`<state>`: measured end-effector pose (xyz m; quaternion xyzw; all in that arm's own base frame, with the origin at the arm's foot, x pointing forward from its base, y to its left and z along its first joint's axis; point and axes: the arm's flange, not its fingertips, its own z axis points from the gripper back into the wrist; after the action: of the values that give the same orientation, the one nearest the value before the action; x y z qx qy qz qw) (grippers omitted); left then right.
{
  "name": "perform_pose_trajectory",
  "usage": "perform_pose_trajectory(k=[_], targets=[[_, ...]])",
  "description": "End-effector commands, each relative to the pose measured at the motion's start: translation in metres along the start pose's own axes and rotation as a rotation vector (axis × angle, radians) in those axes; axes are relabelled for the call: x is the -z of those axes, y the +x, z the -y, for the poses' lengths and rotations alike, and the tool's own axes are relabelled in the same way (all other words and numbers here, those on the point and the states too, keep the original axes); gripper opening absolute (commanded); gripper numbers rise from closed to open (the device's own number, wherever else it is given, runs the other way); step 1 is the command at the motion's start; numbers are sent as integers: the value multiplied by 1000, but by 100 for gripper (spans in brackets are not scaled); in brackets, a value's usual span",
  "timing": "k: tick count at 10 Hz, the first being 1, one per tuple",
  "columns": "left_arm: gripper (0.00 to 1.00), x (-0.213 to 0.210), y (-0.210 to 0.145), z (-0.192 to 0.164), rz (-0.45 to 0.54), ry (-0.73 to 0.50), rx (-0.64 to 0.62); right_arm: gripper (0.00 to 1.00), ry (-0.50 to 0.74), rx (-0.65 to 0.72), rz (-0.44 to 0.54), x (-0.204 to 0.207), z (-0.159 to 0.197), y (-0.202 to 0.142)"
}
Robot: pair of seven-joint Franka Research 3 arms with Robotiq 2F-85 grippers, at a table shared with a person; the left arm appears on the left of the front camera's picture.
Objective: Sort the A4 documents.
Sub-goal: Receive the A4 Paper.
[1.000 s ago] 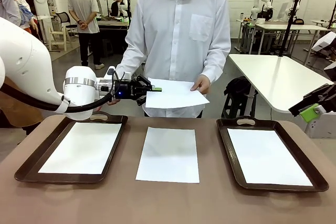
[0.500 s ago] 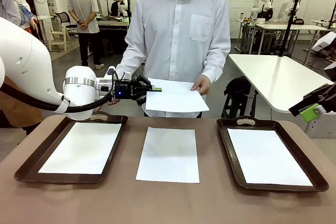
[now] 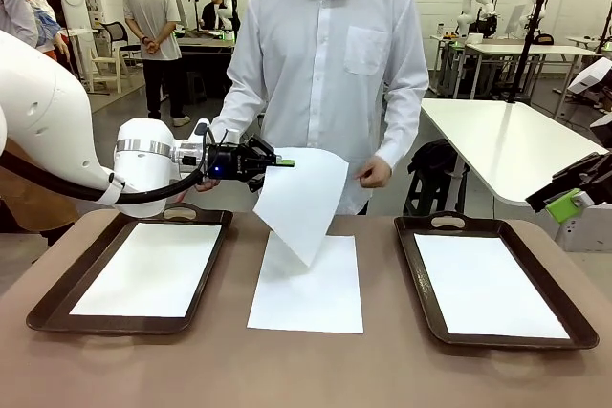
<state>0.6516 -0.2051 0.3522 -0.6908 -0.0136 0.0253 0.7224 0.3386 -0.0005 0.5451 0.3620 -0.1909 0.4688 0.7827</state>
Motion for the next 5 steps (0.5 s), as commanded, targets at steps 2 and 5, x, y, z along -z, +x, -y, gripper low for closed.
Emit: perform_pose_trajectory(k=[2, 5], targets=[[0, 1, 1, -1, 19, -3, -9, 100, 5, -5, 6, 0, 0, 0], [0, 1, 1, -1, 19, -3, -9, 100, 5, -5, 6, 0, 0, 0]])
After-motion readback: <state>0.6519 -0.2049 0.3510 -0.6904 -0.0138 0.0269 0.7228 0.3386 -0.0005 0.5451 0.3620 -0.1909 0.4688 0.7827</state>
